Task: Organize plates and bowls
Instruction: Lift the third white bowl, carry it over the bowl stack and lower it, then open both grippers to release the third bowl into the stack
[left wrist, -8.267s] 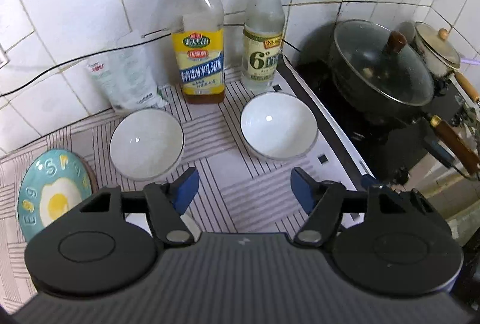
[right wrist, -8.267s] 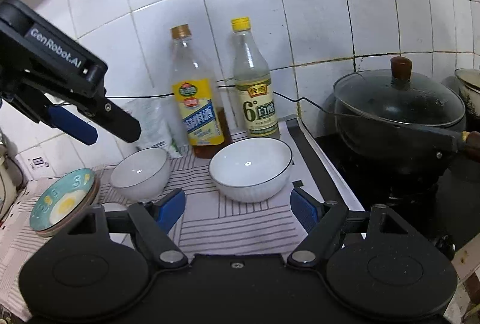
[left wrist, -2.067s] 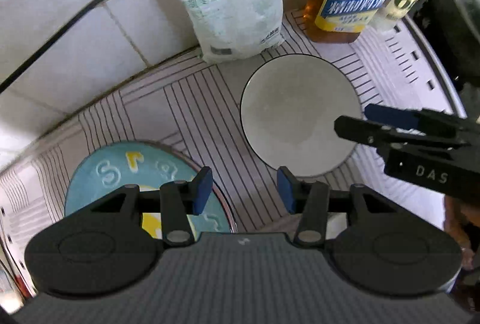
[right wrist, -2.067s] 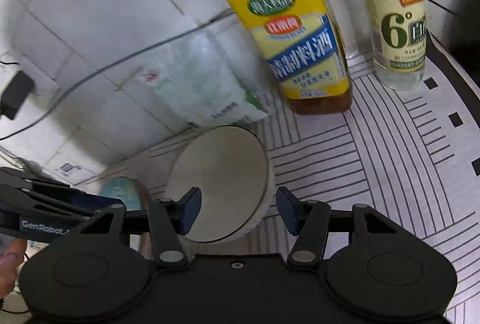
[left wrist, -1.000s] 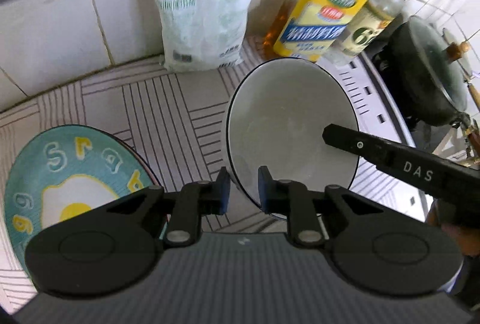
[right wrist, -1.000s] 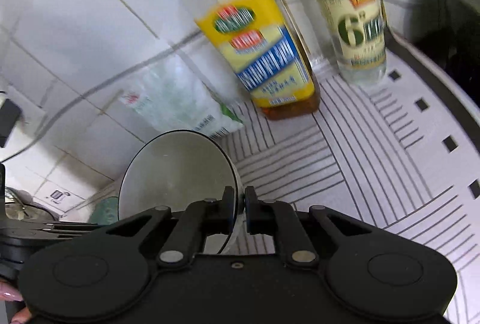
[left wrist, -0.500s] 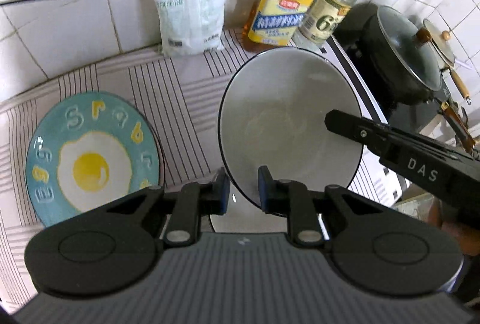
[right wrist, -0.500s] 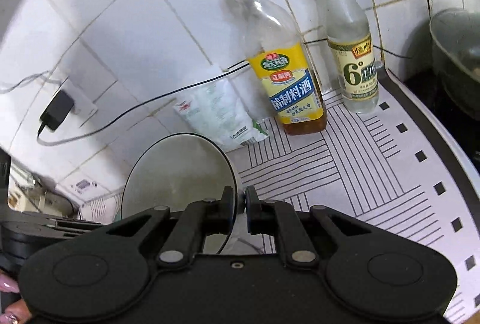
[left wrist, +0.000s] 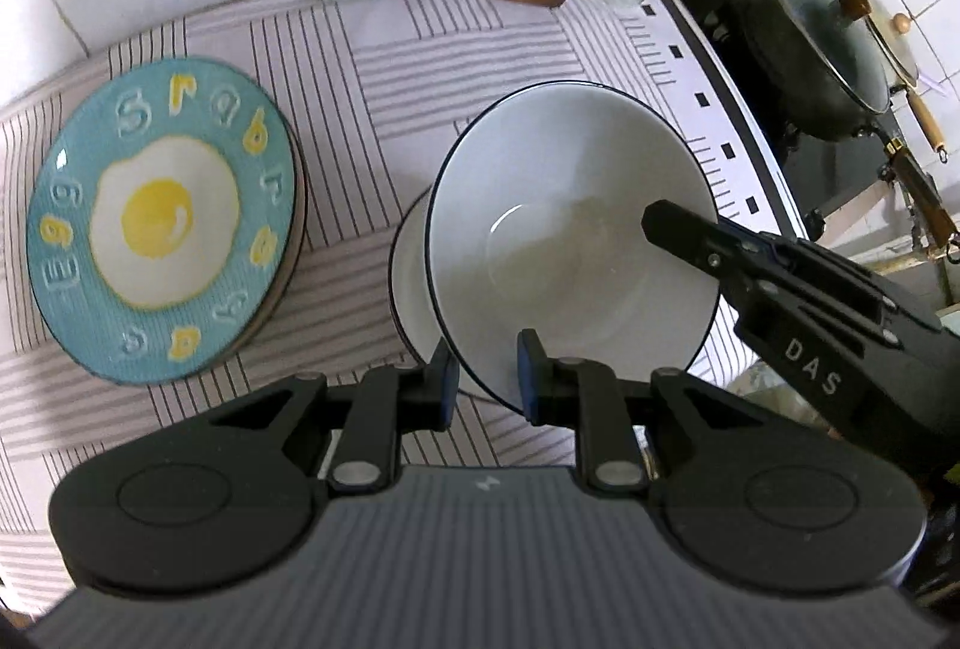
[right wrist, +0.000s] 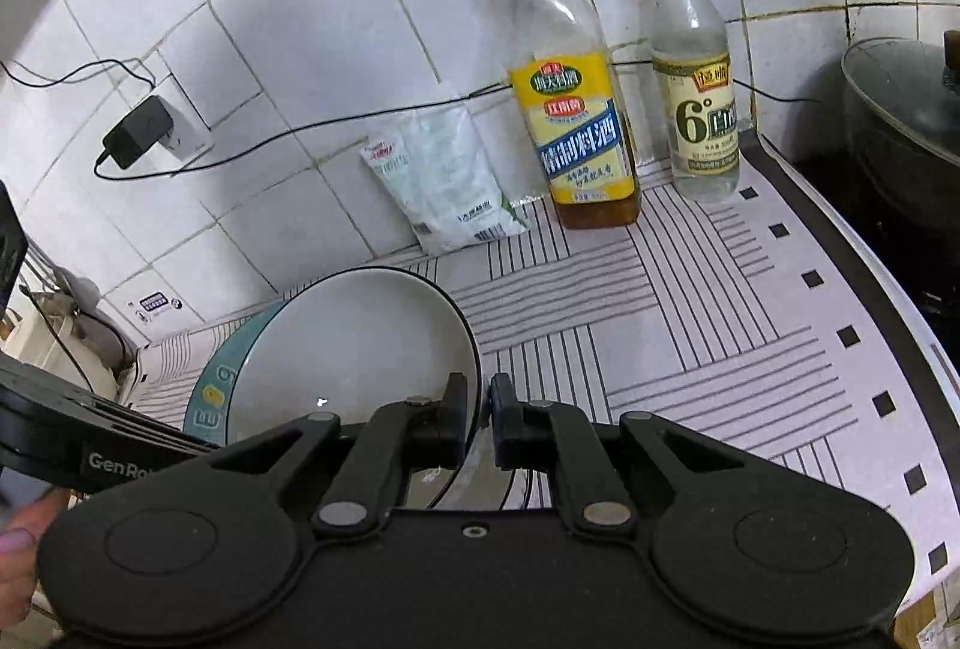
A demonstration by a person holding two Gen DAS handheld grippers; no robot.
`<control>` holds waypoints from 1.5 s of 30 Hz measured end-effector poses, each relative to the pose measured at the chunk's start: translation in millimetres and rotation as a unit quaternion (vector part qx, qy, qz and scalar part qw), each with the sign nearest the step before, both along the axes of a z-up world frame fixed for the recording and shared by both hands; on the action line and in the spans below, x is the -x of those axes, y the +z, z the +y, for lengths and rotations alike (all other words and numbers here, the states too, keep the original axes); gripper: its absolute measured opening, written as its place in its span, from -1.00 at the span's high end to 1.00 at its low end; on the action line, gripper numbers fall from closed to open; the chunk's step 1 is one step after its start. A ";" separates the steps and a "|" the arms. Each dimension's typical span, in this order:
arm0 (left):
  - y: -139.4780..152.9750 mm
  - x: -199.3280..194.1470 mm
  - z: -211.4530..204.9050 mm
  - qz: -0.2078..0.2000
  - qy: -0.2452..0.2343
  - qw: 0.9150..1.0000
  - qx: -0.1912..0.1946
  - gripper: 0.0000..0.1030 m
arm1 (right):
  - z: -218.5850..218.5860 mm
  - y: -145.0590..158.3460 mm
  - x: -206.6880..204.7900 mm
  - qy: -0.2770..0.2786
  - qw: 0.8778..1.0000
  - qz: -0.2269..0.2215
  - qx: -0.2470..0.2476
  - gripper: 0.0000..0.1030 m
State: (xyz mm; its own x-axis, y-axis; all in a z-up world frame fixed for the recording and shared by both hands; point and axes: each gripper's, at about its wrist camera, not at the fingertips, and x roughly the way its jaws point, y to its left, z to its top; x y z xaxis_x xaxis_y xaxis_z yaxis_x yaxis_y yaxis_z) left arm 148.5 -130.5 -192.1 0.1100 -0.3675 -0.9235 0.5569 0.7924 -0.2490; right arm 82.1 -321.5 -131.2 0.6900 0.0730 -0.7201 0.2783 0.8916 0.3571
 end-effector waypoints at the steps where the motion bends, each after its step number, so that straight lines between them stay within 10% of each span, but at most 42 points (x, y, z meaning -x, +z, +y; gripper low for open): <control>1: -1.0 0.5 -0.3 0.002 0.002 1.000 -0.003 0.64 | 1.4 -0.3 1.0 0.003 1.000 0.001 0.003 0.77; 28: -27.5 -12.1 -16.9 0.065 0.059 0.993 -0.083 0.55 | 25.7 -13.0 -12.9 0.120 0.982 0.034 0.143 0.76; 45: -20.0 0.1 -18.4 0.028 0.092 0.991 -0.093 0.49 | 37.6 -13.5 -21.9 0.177 0.964 0.056 0.190 0.49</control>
